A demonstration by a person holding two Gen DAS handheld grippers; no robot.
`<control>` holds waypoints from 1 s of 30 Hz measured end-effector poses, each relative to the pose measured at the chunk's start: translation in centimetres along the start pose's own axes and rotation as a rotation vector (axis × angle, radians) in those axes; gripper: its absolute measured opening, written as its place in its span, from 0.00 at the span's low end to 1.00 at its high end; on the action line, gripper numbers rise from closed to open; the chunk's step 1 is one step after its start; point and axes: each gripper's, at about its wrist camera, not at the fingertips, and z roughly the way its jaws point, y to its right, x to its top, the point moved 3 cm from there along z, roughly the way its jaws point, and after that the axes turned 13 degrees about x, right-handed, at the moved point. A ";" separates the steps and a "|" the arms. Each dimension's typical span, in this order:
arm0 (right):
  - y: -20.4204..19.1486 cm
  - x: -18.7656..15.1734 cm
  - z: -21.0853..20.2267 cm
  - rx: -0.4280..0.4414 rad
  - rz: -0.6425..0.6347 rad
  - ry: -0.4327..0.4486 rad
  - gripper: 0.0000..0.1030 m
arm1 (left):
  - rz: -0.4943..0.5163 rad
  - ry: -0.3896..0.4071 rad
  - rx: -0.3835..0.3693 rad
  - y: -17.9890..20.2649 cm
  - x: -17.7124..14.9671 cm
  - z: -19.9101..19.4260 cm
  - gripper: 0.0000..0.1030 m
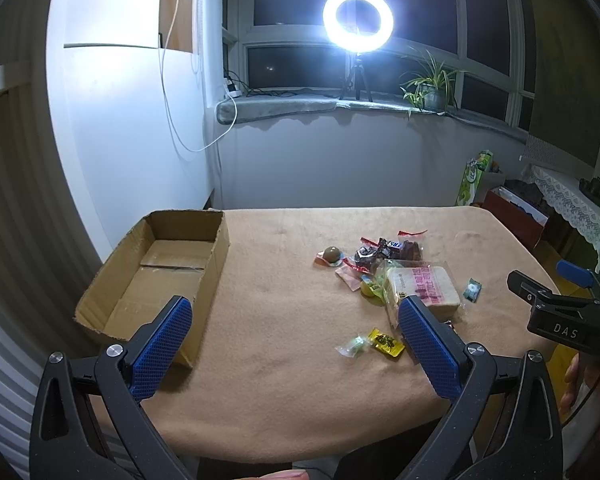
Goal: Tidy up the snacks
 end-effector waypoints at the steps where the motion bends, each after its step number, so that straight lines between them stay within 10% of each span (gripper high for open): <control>1: 0.0 0.0 0.0 0.000 0.000 -0.001 1.00 | 0.000 0.000 0.001 0.0 0.0 0.0 1.00; 30: -0.2 0.0 0.0 -0.003 -0.004 -0.003 1.00 | -0.002 -0.001 -0.001 -0.1 0.1 0.0 1.00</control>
